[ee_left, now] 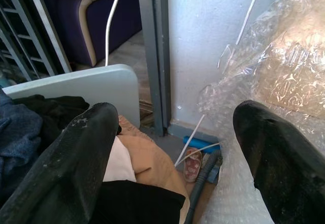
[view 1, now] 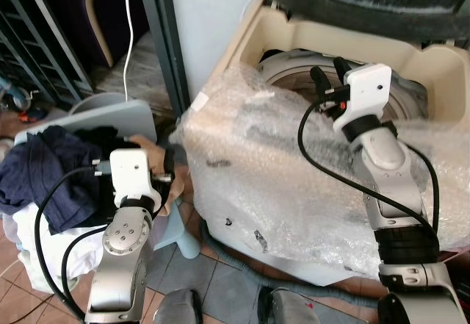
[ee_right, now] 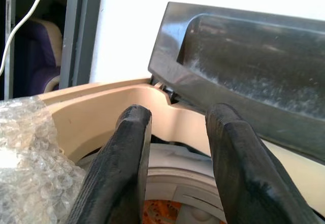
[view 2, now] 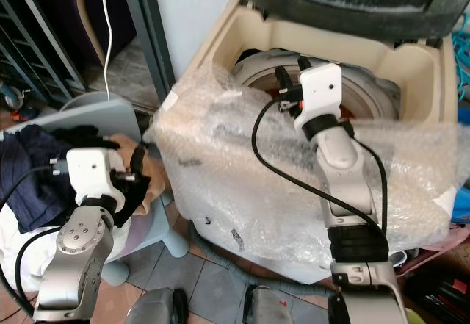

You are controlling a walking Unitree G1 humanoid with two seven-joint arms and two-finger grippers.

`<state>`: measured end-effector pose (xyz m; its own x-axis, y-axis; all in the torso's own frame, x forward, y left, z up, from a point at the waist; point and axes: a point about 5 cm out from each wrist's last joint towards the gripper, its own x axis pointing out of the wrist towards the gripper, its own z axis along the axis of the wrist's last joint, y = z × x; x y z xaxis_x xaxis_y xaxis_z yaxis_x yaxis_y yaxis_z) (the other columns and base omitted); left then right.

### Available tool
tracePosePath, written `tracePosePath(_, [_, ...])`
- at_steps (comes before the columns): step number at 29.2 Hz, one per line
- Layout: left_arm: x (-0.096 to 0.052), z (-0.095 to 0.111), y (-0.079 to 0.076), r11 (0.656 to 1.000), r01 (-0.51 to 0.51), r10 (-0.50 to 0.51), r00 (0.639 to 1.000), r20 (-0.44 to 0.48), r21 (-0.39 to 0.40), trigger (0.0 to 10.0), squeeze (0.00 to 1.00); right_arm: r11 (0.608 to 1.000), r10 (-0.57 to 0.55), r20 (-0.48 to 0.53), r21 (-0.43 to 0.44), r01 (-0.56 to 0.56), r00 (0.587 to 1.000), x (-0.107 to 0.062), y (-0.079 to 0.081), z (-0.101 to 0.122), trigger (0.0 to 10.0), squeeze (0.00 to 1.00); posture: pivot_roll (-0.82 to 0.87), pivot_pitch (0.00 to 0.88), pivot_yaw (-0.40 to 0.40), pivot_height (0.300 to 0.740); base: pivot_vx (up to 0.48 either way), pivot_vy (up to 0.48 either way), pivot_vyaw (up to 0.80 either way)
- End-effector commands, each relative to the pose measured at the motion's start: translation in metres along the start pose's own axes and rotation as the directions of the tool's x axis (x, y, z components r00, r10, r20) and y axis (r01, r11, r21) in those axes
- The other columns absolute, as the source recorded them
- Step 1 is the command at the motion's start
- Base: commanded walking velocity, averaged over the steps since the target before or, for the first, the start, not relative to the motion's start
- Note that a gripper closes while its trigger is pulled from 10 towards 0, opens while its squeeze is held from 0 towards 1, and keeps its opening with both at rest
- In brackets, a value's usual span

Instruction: Clothes washing

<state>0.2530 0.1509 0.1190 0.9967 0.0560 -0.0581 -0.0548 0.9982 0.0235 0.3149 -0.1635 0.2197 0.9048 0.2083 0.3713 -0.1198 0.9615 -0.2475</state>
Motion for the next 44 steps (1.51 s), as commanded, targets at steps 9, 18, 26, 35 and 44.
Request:
tracePosePath(9, [0.007, -0.003, -0.005, 1.000, 0.010, -0.009, 1.000, -0.015, 0.014, 10.0, 0.00, 0.998, -0.059, -0.029, 0.004, 0.059, 0.998, -0.028, 0.014, 0.006, 10.0, 1.00, -0.05, 0.082, 0.032, 0.740, -0.231, 0.000, 0.00])
tracePosePath(18, [0.008, -0.001, -0.005, 1.000, -0.003, 0.003, 1.000, -0.009, 0.009, 10.0, 0.00, 0.999, -0.036, -0.065, 0.022, 0.037, 0.997, -0.028, 0.020, 0.003, 10.0, 1.00, -0.04, 0.080, 0.026, 0.740, -0.291, 0.000, 0.00])
tracePosePath(26, [0.010, -0.002, -0.006, 1.000, -0.001, 0.001, 1.000, -0.008, 0.006, 10.0, 0.00, 0.996, 0.009, -0.137, 0.086, 0.003, 0.991, -0.030, 0.023, -0.007, 10.0, 0.00, -0.05, 0.075, 0.042, 0.740, -0.172, 0.000, 0.00])
tracePosePath(35, [0.029, 0.011, -0.008, 0.999, 0.040, -0.040, 0.999, 0.035, 0.015, 10.0, 0.00, 0.990, 0.131, -0.262, 0.081, -0.114, 0.956, -0.036, 0.017, -0.029, 10.0, 0.00, -0.03, 0.065, 0.079, 0.740, 0.000, 0.000, 0.00])
tracePosePath(44, [0.018, 0.006, -0.007, 0.997, 0.071, -0.071, 0.997, 0.015, 0.007, 10.0, 0.00, 0.995, 0.095, -0.352, 0.043, -0.085, 0.931, -0.061, 0.037, -0.048, 10.0, 0.00, -0.03, 0.105, 0.073, 0.740, 0.000, 0.433, 0.00])
